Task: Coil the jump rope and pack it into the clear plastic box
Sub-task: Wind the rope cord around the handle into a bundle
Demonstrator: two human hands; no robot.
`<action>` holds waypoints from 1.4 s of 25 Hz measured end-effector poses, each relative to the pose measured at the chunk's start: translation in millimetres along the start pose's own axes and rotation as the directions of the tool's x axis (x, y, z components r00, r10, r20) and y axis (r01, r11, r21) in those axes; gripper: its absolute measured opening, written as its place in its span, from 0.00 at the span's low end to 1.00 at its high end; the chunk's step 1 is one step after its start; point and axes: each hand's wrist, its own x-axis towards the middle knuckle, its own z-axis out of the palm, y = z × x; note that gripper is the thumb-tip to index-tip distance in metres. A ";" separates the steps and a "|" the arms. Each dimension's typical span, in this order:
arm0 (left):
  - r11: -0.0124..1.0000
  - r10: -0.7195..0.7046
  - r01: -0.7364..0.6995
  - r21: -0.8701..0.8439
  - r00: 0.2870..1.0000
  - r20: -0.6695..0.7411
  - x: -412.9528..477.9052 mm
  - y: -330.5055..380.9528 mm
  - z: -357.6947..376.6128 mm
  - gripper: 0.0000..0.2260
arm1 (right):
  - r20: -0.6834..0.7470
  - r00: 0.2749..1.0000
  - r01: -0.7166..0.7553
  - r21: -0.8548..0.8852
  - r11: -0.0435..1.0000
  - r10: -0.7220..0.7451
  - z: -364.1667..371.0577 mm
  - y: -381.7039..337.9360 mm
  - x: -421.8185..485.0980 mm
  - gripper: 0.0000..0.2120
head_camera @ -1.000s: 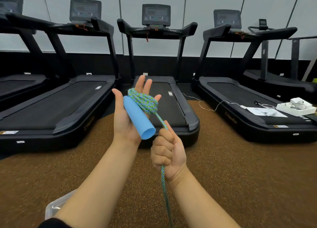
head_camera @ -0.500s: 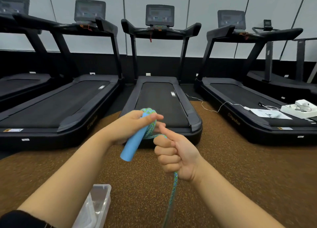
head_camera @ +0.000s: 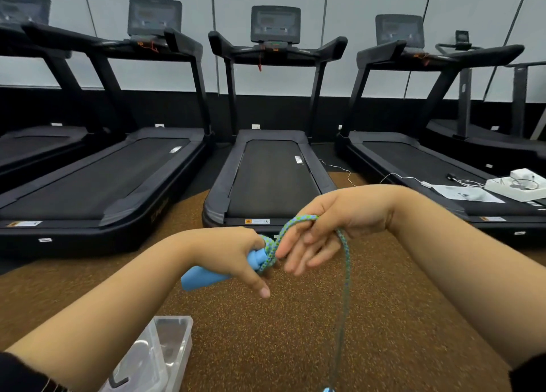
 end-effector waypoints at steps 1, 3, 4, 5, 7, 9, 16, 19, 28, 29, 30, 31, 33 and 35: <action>0.998 0.023 -0.020 -0.060 0.999 0.041 -0.7 0.5 -0.5 0.24 | -0.026 0.999 -0.021 -0.085 0.996 0.019 -2.9 -3.4 -1.8 0.20; 0.978 0.087 -0.060 -0.201 0.988 0.128 -3.7 3.9 -1.0 0.18 | -0.146 0.989 -0.050 -0.239 0.970 0.015 -4.1 -9.7 -4.0 0.22; 0.959 0.132 -0.083 -0.272 0.977 0.168 -4.6 4.8 -1.1 0.16 | -0.217 0.976 -0.057 -0.316 0.947 -0.014 -5.0 -11.6 -4.6 0.22; 0.930 0.186 -0.104 -0.354 0.960 0.207 -4.4 4.1 -0.2 0.16 | -0.296 0.953 -0.067 -0.411 0.909 -0.064 -6.4 -12.9 -5.7 0.22; 0.809 0.346 -0.147 -0.569 0.902 0.259 -8.0 4.5 -0.2 0.19 | -0.404 0.895 -0.115 -0.623 0.773 -0.192 -8.3 -15.2 -6.6 0.27; 0.587 0.549 -0.179 -0.789 0.805 0.225 -14.1 6.6 -3.3 0.22 | -0.458 0.850 -0.153 -0.689 0.709 -0.262 -10.1 -11.9 -0.5 0.32; -0.127 0.645 -0.385 -0.914 0.668 -0.371 -3.8 20.7 -15.3 0.25 | -0.580 0.732 0.088 -0.440 0.893 -0.358 9.3 16.1 28.2 0.14; -0.206 0.454 -0.507 -0.837 0.708 -0.541 0.8 29.0 -21.2 0.26 | -0.618 0.728 0.282 -0.123 0.951 -0.296 20.2 30.3 54.8 0.17; -0.317 0.106 -0.607 -0.729 0.741 -0.663 17.7 6.4 -28.6 0.32 | -0.251 0.901 0.434 0.547 0.716 -0.355 18.9 58.4 71.3 0.32; -0.329 0.099 -0.605 -0.725 0.742 -0.664 19.5 3.1 -26.8 0.30 | -0.235 0.903 0.428 0.553 0.715 -0.359 17.5 59.7 72.6 0.31; -0.330 0.087 -0.604 -0.725 0.746 -0.661 20.8 0.3 -25.8 0.30 | -0.223 0.909 0.415 0.547 0.727 -0.351 16.3 60.6 73.7 0.29; -0.326 0.068 -0.606 -0.725 0.750 -0.658 22.4 -3.1 -24.9 0.32 | -0.211 0.920 0.392 0.530 0.752 -0.330 16.3 61.5 74.3 0.27; -0.323 0.018 -0.613 -0.721 0.758 -0.652 24.4 -8.8 -24.9 0.36 | -0.183 0.940 0.341 0.487 0.804 -0.287 18.1 61.6 75.1 0.24; -0.340 -0.037 -0.613 -0.713 0.767 -0.641 27.0 -13.8 -24.3 0.37 | -0.164 0.949 0.314 0.469 0.825 -0.268 21.1 61.2 75.9 0.22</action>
